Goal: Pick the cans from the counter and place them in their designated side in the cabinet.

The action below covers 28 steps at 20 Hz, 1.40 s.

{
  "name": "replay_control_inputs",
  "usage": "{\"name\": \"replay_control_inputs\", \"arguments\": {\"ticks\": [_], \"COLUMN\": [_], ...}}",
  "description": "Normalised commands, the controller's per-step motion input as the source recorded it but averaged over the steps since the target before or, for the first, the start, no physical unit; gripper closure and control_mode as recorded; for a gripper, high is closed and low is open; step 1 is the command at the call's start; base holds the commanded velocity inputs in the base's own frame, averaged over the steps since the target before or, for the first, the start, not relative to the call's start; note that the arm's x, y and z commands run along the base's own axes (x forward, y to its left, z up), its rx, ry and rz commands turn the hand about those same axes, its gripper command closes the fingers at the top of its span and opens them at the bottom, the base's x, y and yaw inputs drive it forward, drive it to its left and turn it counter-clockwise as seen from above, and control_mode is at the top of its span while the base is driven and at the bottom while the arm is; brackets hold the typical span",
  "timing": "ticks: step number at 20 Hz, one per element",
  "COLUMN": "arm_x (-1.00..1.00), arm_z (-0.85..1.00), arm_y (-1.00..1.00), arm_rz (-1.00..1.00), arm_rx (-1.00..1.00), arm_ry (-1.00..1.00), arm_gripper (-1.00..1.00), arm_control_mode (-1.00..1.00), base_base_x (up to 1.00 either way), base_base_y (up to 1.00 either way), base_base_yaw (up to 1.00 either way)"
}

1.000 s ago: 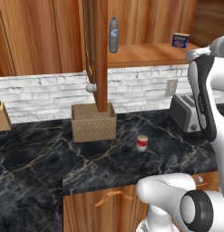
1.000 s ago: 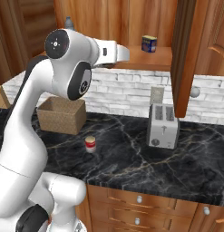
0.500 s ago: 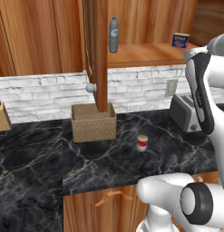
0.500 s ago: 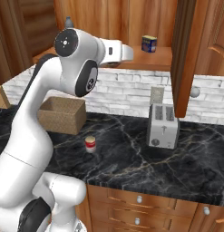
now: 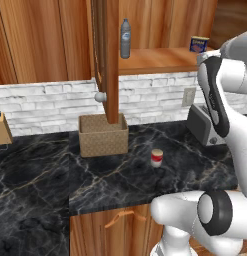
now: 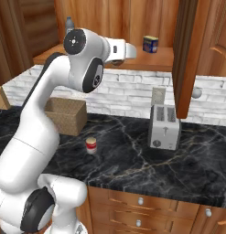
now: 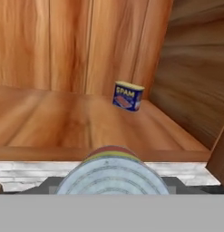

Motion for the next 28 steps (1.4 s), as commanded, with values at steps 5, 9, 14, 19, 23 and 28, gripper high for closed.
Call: {"name": "replay_control_inputs", "arguments": {"ticks": [5,9,14,19,23,28], "arm_x": [0.33,0.33,0.35,0.39,0.46,0.47], "arm_z": [-0.05,-0.04,0.00,0.00,0.00,0.00], "arm_y": [-0.01,-0.03,-0.11,-0.13,-0.06,-0.08], "arm_rz": [0.00,0.00,0.00,0.00,0.00,0.00], "arm_rx": [0.00,0.00,0.00,0.00,0.00,0.00], "arm_ry": [0.03,0.05,0.05,0.04,0.05,0.06], "arm_gripper": [1.00,1.00,1.00,1.00,1.00,1.00], "arm_control_mode": [-1.00,-1.00,-1.00,-1.00,-1.00,-1.00], "base_base_x": [0.00,0.00,0.00,0.00,0.00,0.00], "base_base_y": [0.00,0.00,0.00,0.00,0.00,0.00], "base_base_yaw": [0.00,0.00,0.00,0.00,0.00,0.00]}}
